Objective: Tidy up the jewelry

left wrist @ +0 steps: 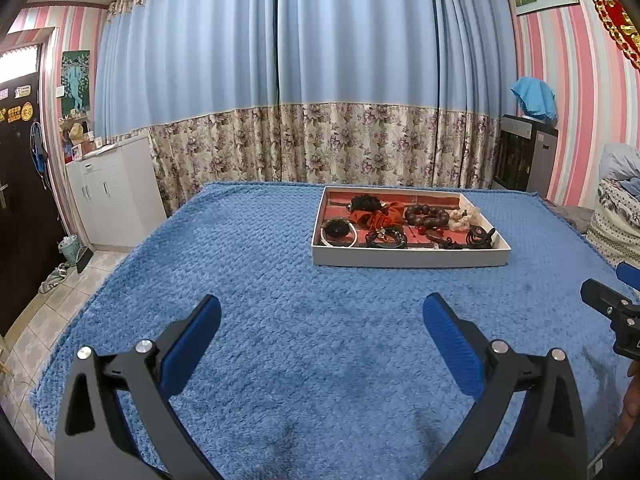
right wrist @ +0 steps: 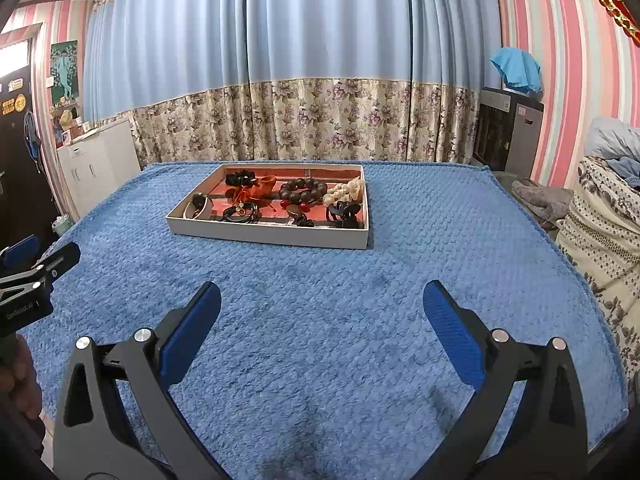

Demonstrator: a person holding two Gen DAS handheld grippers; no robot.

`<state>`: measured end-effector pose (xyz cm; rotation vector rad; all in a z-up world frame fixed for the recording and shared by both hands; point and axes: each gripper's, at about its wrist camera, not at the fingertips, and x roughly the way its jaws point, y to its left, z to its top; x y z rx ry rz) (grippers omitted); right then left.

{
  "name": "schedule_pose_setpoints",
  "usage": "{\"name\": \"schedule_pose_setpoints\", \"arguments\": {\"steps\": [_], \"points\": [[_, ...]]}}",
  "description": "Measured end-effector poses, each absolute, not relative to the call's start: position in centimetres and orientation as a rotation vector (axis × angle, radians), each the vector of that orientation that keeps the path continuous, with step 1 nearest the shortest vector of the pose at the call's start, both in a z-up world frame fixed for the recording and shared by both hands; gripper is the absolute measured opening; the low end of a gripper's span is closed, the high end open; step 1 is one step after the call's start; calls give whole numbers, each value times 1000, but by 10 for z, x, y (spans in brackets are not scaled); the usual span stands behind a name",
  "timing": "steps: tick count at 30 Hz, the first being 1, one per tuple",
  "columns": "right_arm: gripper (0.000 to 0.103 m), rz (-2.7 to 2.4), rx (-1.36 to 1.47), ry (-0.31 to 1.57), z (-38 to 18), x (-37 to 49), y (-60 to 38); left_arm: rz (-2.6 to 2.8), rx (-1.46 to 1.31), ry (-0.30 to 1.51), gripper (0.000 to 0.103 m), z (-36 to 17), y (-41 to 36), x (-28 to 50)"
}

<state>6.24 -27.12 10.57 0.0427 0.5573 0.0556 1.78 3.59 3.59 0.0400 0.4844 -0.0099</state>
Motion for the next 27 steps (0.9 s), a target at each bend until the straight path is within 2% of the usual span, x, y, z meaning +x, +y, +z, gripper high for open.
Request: {"name": "schedule_pose_setpoints", "arguments": {"steps": [27], "points": [[98,58,37,548,110,63,-270,-14,35,481,99,38,32,22]]}}
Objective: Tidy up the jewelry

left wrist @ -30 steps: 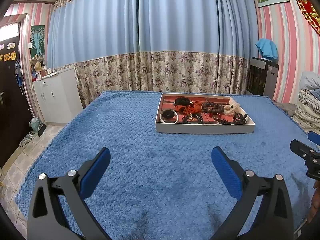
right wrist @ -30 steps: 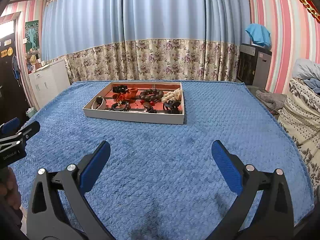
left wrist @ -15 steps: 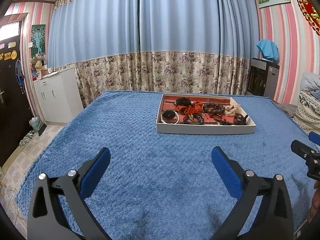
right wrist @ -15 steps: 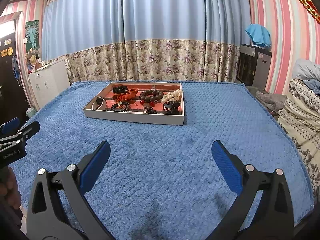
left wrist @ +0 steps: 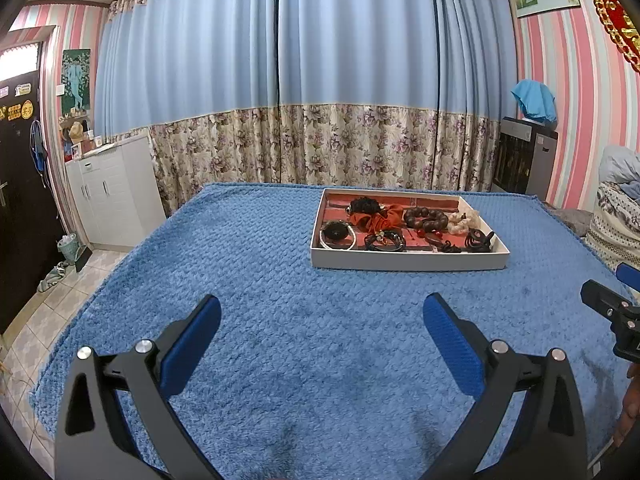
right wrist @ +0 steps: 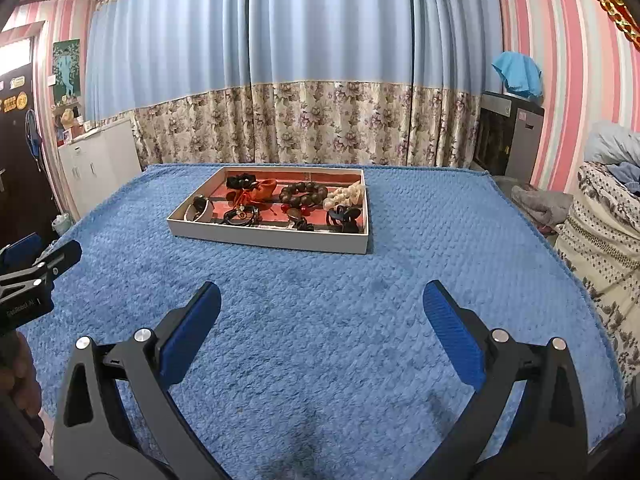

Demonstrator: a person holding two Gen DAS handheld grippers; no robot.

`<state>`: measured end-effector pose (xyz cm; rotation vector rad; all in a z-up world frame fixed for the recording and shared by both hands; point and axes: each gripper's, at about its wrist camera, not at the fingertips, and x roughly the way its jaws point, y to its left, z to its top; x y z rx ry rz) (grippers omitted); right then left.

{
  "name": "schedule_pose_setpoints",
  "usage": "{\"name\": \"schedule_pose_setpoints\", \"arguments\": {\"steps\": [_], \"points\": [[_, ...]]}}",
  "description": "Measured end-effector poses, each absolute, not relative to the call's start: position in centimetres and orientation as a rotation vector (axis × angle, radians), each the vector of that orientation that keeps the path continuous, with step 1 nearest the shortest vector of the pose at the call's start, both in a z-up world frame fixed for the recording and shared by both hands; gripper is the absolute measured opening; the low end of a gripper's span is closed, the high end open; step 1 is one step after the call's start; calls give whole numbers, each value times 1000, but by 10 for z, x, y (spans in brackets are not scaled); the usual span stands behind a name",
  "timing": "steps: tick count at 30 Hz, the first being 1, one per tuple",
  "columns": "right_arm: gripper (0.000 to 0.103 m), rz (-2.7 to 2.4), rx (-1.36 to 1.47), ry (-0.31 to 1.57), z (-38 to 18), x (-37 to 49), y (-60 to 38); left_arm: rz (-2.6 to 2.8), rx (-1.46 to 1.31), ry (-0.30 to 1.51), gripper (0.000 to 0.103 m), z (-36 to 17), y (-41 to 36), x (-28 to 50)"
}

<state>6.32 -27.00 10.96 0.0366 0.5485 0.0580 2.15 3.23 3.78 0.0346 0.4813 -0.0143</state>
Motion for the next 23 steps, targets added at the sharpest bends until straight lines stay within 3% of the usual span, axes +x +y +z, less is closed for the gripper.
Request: {"name": "schedule_pose_setpoints", "arguments": {"steps": [23], "points": [[98,54,34,545,111,63,-272,-7,5,474,99,43,37,23]]}}
